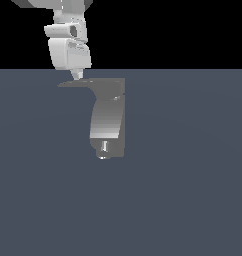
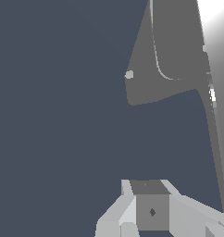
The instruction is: Turn on the faucet by rotating a designated handle.
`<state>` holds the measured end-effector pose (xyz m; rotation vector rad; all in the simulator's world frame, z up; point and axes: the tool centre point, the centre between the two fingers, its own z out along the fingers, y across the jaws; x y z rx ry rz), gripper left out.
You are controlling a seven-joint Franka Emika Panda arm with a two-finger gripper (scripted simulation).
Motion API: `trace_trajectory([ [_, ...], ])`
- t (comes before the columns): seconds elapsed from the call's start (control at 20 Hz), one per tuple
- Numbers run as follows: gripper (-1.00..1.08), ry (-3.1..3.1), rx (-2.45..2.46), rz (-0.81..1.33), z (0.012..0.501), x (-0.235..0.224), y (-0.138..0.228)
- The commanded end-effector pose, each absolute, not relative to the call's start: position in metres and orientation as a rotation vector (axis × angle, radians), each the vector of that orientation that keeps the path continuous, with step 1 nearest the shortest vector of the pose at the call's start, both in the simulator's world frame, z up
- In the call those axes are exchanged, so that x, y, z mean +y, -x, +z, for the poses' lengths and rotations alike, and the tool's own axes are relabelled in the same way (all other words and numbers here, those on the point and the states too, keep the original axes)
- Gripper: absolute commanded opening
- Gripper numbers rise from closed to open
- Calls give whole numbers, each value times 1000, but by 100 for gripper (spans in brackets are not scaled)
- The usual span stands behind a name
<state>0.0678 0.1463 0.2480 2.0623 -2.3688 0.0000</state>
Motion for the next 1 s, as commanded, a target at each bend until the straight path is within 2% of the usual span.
trace_trajectory([
  [0.0, -100, -2063, -2369, 0, 248, 148, -62],
  [0.95, -100, -2063, -2369, 1, 248, 158, -6],
])
